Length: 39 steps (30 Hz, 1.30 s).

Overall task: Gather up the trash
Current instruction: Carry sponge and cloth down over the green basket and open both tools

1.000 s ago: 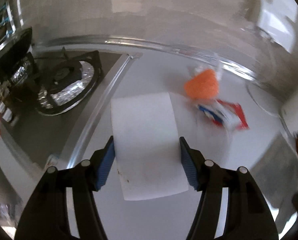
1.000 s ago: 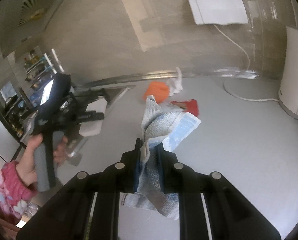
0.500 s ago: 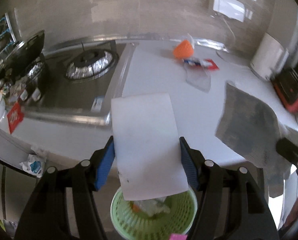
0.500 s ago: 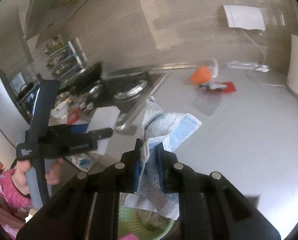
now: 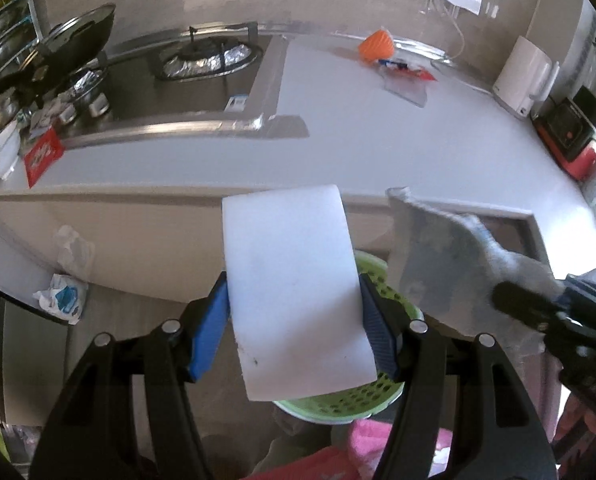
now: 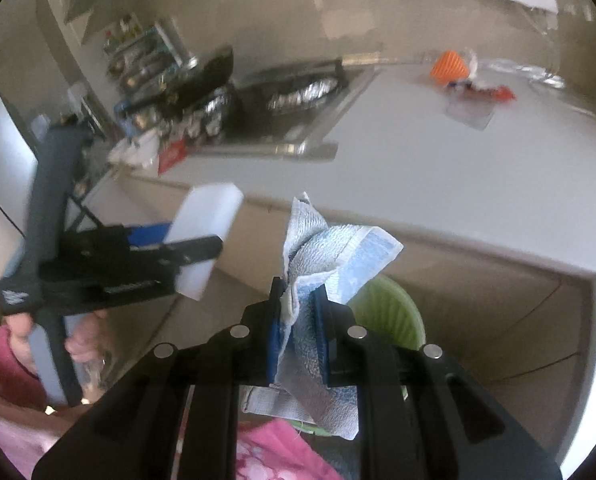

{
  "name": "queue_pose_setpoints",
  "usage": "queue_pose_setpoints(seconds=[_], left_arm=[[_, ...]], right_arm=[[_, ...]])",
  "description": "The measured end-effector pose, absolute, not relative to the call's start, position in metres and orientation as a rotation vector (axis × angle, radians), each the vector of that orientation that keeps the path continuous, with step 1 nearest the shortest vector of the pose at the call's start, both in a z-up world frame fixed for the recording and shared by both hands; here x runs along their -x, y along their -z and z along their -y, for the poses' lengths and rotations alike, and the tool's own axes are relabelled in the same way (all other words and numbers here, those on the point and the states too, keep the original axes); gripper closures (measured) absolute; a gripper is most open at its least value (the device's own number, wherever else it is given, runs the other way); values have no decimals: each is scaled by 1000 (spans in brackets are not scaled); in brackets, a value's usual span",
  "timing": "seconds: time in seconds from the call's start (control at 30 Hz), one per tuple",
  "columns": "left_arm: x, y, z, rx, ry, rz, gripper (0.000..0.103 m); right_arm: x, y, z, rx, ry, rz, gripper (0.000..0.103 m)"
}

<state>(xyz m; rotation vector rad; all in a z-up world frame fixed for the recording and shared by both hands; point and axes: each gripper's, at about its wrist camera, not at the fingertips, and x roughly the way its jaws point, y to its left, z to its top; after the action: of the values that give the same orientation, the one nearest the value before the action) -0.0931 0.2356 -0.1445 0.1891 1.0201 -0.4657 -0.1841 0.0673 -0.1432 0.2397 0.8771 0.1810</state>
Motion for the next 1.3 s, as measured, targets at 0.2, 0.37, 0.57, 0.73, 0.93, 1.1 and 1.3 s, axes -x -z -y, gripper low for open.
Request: queue_pose_setpoints(seconds=[0.2, 0.37, 0.57, 0.73, 0.93, 1.1, 1.3], left_arm=[[102, 159, -245, -194, 473, -1036, 43], [102, 169, -245, -197, 479, -1051, 43], [99, 179, -238, -209, 504, -1072, 43], [98, 188, -226, -231, 544, -1090, 42], [94, 208, -209, -266, 565, -1168, 39], [90, 217, -203, -260, 565, -1206, 26], [89, 210, -197, -266, 561, -1171, 17]], right_arm=[[173, 189, -89, -174, -196, -975, 68], [170, 197, -91, -142, -162, -990, 40], [170, 179, -72, -167, -92, -960, 31], [171, 166, -51, -194, -27, -932, 31], [171, 158, -28, -221, 35, -914, 30], [170, 159, -17, -239, 51, -921, 30], [167, 158, -10, -241, 51, -928, 29]])
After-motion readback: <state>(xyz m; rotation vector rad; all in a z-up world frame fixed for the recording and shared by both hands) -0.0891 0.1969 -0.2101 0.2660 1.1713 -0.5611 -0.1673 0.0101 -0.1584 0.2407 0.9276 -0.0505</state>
